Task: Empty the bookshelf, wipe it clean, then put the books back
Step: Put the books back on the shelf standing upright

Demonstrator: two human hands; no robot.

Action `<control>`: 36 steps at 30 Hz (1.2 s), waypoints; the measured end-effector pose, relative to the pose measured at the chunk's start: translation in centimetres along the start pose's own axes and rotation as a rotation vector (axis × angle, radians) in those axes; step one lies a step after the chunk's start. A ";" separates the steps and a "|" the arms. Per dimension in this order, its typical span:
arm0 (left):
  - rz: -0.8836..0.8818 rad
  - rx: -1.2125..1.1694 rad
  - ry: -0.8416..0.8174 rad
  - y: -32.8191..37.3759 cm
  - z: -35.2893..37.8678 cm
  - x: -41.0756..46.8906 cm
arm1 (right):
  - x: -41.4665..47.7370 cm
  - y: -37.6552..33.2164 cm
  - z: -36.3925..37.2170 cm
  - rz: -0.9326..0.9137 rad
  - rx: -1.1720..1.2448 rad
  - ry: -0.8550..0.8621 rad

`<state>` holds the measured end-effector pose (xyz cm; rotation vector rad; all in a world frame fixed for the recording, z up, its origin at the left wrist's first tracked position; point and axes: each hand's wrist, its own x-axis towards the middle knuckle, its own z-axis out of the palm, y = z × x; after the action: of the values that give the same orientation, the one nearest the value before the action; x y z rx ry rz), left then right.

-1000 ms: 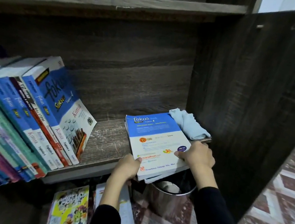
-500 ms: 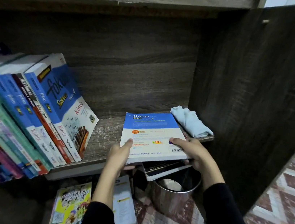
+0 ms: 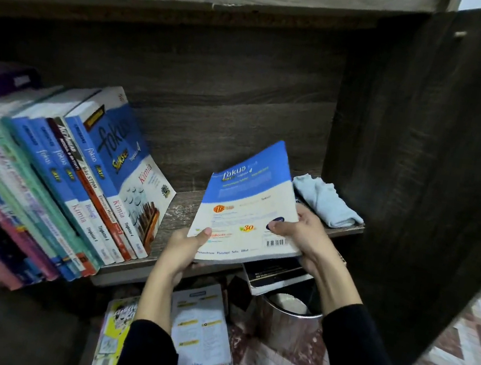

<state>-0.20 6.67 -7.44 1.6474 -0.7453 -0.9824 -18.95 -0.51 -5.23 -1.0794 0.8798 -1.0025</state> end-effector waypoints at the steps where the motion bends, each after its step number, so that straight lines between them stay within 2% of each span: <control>1: 0.004 -0.004 -0.009 0.0 -0.2 0.1 | -0.3 -0.3 0.3 -0.051 -0.017 0.000; 4: 0.075 0.053 0.005 -0.1 -1.5 0.2 | -0.9 -0.8 1.3 -0.193 -0.058 -0.031; 7: 0.261 0.192 0.206 0.9 -3.2 -0.1 | -1.4 -1.5 3.0 -0.336 -0.077 -0.073; 9: 0.413 0.141 0.357 2.7 -3.9 -1.2 | -1.8 -1.5 4.9 -0.446 -0.102 -0.072; 11: 0.572 0.075 0.438 5.3 -4.2 -2.5 | -2.3 -0.5 7.5 -0.584 -0.196 -0.016; 15: 0.801 0.007 0.383 11.2 -4.5 -4.5 | -3.7 2.3 12.6 -0.955 -0.575 0.145; 18: 0.957 -0.037 0.380 14.8 -5.7 -5.8 | -4.0 3.9 15.0 -1.124 -0.717 0.179; 22: 1.092 0.299 0.530 15.8 -9.3 -6.7 | -4.0 6.2 18.0 -1.103 -0.707 0.074; 25: 1.009 0.481 0.593 14.5 -12.3 -6.8 | -3.9 7.2 19.4 -0.980 -0.741 -0.056; 27: 0.954 0.644 0.604 13.6 -13.5 -6.6 | -3.7 7.6 19.9 -0.788 -0.745 -0.184; 29: 0.913 0.797 0.583 13.0 -13.9 -6.3 | -3.3 8.0 20.1 -0.636 -0.793 -0.213; 33: 0.852 0.988 0.578 12.1 -14.0 -4.9 | -2.0 9.0 20.1 -0.545 -0.782 -0.244; 36: 0.832 1.037 0.588 11.4 -13.7 -3.9 | -1.1 9.7 19.6 -0.516 -0.784 -0.321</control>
<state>9.99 13.09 6.29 1.9896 -1.4546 0.5898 0.93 7.56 -9.69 -2.1502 0.7493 -0.8601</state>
